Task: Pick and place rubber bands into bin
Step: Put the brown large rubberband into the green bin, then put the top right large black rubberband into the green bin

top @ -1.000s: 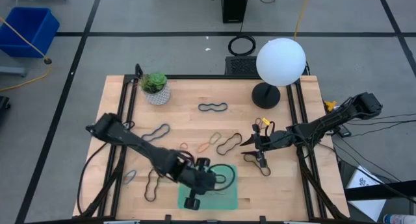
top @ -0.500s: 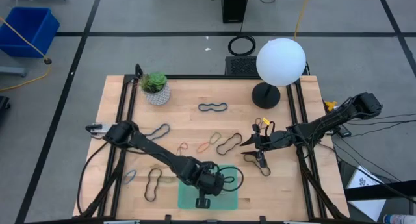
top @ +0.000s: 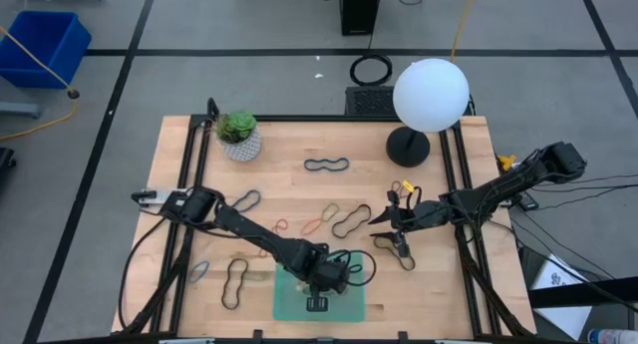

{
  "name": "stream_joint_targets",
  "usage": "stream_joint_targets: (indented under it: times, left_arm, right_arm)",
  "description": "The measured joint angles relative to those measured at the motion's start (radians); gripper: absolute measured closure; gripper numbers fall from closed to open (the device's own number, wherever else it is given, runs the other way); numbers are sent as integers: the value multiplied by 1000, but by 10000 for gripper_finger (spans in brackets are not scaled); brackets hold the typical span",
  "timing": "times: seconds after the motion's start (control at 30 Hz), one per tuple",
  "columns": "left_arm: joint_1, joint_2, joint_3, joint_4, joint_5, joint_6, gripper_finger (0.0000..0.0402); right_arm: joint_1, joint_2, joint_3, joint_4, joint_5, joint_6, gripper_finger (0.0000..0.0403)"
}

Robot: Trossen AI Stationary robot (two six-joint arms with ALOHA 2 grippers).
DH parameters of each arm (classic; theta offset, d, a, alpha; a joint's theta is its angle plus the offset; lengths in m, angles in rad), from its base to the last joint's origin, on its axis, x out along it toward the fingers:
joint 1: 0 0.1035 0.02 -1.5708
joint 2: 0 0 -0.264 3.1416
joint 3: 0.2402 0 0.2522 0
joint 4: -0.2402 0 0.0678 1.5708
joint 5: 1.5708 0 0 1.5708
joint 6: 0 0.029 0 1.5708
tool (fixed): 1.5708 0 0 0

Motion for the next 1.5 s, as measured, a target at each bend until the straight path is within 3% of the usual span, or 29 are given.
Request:
stream_joint_targets:
  times: [0.4,0.53,0.8,0.93,1.1,1.4,1.5]
  left_arm:
    - [1,0,0,-3,-8,-31,389]
    - [1,0,0,-14,-8,-34,353]
    - [6,0,0,-26,45,-6,228]
    - [18,-22,0,-63,44,-6,189]
    - [31,-75,0,-102,19,17,167]
    - [32,-205,0,-164,10,73,165]
    - [32,-277,0,-188,-46,132,165]
  right_arm:
    - [0,0,0,-1,0,0,261]
    - [0,0,0,-1,0,0,261]
    - [0,0,0,-1,0,0,261]
    - [0,0,0,-1,0,0,261]
    - [0,0,0,1,0,0,261]
    - [0,-1,1,10,0,-1,261]
    - [0,0,1,11,0,0,261]
